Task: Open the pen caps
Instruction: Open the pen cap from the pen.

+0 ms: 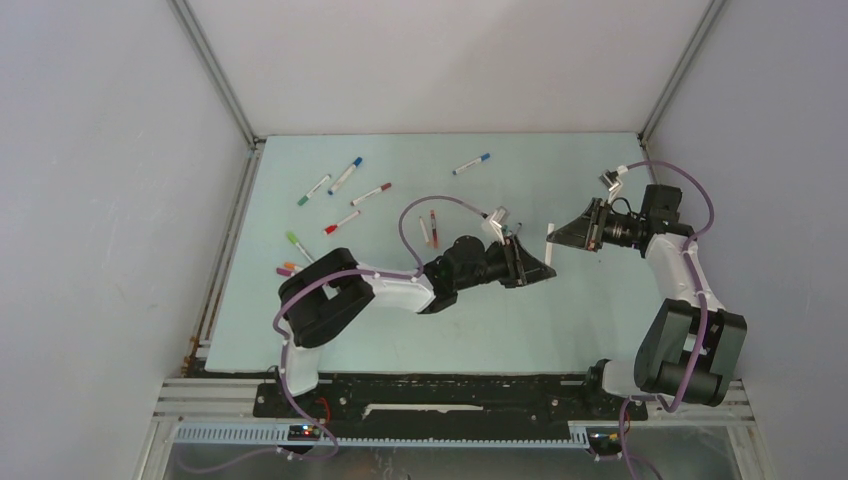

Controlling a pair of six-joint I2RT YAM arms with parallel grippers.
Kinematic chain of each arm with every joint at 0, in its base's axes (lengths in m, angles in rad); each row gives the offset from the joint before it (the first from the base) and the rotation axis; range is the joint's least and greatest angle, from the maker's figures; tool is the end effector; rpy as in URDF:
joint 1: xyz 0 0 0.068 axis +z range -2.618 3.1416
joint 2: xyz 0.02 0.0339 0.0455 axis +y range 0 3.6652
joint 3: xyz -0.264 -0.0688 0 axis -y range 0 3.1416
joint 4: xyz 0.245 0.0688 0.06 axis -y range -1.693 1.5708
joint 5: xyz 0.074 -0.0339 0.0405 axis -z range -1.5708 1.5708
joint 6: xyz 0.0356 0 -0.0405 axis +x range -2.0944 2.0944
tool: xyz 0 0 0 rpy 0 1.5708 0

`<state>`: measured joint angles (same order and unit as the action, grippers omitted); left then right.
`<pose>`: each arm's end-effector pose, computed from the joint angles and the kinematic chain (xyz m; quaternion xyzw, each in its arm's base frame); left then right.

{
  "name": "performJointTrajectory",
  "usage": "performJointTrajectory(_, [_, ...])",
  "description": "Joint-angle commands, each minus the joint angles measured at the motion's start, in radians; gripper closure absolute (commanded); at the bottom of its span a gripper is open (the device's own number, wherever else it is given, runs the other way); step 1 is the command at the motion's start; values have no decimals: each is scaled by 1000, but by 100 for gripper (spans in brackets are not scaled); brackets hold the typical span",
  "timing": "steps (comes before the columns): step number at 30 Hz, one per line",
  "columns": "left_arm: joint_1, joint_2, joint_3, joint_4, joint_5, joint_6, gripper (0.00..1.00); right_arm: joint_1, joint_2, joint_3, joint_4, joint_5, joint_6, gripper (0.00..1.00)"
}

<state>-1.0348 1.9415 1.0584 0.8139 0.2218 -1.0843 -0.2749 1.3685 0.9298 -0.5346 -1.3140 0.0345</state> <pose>0.2108 -0.3702 0.2008 0.0575 0.7283 -0.6309 0.2612 0.2605 -0.0377 0.2537 -0.0610 0.7754 0.5515 0.3014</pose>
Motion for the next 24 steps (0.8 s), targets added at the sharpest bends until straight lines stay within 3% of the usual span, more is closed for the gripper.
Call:
performJointTrajectory(1, [-7, 5, 57, 44, 29, -11, 66, 6, -6, 2, 31, -18, 2, 100])
performJointTrajectory(4, [-6, 6, 57, 53, 45, -11, 89, 11, -7, 3, 28, -10, -4, 100])
performJointTrajectory(7, [-5, -3, 40, 67, 55, 4, 100, 20, -16, 3, 16, 6, -26, 100])
performJointTrajectory(8, [-5, -12, 30, 67, 55, 15, 100, 27, -22, 3, 10, 14, -32, 99])
performJointTrajectory(12, [-2, -73, -45, 45, 57, 92, 100, 53, -56, 33, -87, 43, -171, 65])
performJointTrajectory(15, [-2, -141, -133, 12, 41, 169, 100, 63, -72, 33, -116, 25, -212, 50])
performJointTrajectory(17, [-2, -195, -180, -12, 19, 217, 100, 72, -72, 33, -139, 3, -241, 44])
performJointTrajectory(24, [-2, -279, -221, -71, -20, 319, 100, 164, -37, 33, -196, -57, -330, 41])
